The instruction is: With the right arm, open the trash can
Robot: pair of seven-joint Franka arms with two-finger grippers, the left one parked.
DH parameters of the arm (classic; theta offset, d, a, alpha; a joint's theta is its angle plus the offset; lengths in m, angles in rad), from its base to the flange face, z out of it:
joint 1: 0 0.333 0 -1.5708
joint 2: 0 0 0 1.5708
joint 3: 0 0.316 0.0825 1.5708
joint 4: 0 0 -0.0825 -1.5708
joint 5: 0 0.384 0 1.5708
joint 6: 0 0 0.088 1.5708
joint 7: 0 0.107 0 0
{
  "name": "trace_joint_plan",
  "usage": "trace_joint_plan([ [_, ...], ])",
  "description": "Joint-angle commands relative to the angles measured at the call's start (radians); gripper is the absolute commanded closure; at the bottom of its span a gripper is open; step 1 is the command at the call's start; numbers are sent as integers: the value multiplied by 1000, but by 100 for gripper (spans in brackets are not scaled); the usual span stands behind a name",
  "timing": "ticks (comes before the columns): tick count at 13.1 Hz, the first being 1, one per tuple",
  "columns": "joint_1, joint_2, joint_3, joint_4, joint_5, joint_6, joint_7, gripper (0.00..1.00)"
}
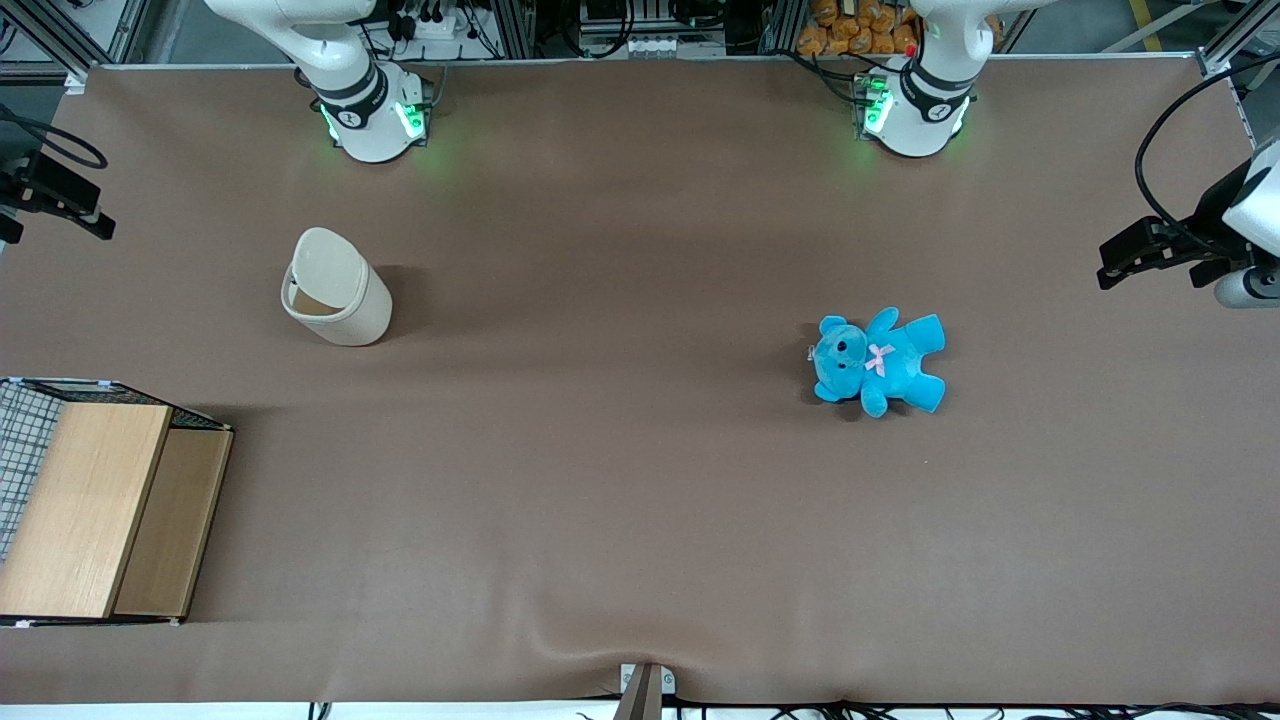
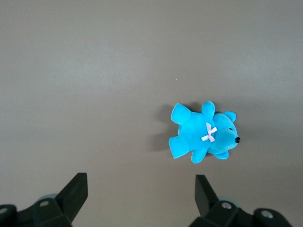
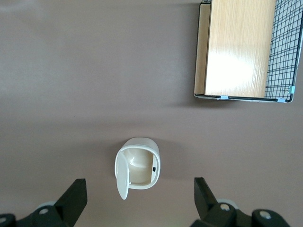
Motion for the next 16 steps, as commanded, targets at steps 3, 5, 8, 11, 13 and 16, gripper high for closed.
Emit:
trace_joint_plan([
  [3,-12,25,-7,15,5,9,-12,0],
  [5,-12,26,-6,15,4,8,-12,0],
  [8,-12,26,-1,17,-13,9,-41,0],
  [11,-15,25,24,17,-39,15,-36,0],
  [13,-18,26,24,17,-36,14,-36,0],
  [16,-18,28,24,17,-38,14,-33,0],
])
